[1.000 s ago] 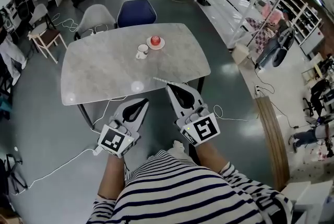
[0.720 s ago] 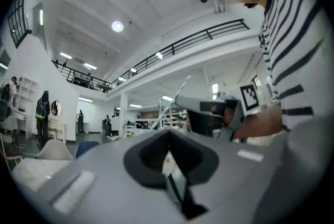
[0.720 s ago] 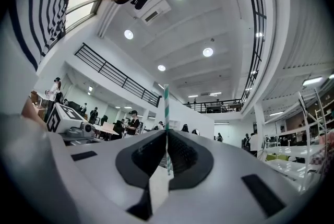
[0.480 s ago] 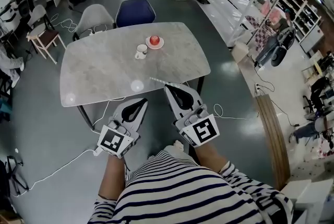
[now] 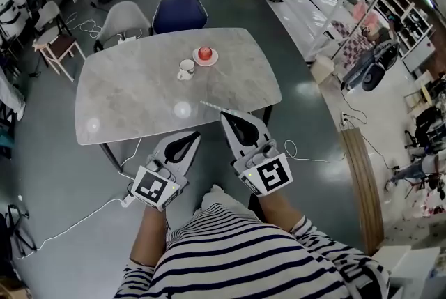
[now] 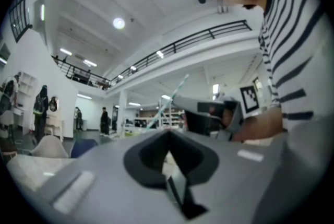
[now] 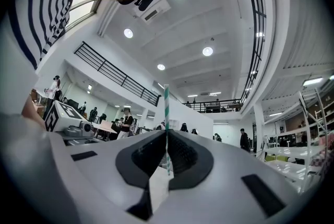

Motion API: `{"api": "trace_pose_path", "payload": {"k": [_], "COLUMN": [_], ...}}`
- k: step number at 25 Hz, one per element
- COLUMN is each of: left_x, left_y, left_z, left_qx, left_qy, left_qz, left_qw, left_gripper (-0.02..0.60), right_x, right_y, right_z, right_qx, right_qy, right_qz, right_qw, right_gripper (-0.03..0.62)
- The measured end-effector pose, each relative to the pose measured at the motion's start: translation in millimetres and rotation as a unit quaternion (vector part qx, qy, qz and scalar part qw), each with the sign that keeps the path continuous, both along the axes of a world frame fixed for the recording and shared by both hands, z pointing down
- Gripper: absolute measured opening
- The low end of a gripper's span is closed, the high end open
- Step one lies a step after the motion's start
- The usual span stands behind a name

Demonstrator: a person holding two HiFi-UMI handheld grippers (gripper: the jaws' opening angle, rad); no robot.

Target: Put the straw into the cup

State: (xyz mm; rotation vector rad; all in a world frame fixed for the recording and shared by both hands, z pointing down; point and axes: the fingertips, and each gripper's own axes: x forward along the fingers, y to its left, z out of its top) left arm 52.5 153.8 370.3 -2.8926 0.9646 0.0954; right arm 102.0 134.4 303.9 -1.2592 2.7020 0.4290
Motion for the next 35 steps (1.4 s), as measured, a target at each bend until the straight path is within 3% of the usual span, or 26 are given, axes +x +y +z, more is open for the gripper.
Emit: {"api": "trace_pose_path", "payload": {"k": [11,18,31,35], "left_x": [27,45,9,-6], "left_y": [-95,-126,-175,-206], "left_z": [-22,-29,-3,-5], "left_qx": [0.008,0.012,-0.014,-0.018], "left_qy": [0.0,-0.011,-0.006,0.012], "left_qz": [-0.016,-0.028,-0.045,-0.042], "left_qw": [0.9998,0.9995,0.9988,0.9989], "left_gripper": [0.008,0.008,0.008,0.008], "right_x": [18,30,1,-10], "right_y": [-91,-126,-185,-213], "right_z": [-12,-20,4,2], "right_qx": [-0.003,-0.003,-0.028,-0.031], "right_qy": [0.0,0.002,0.01,0.016], "right_qz": [-0.032,-0.056,-0.06,-0.047], "right_qw": [0.999,0.998,0.998,0.998], "right_gripper": [0.012,0.012,0.012,0.012]}}
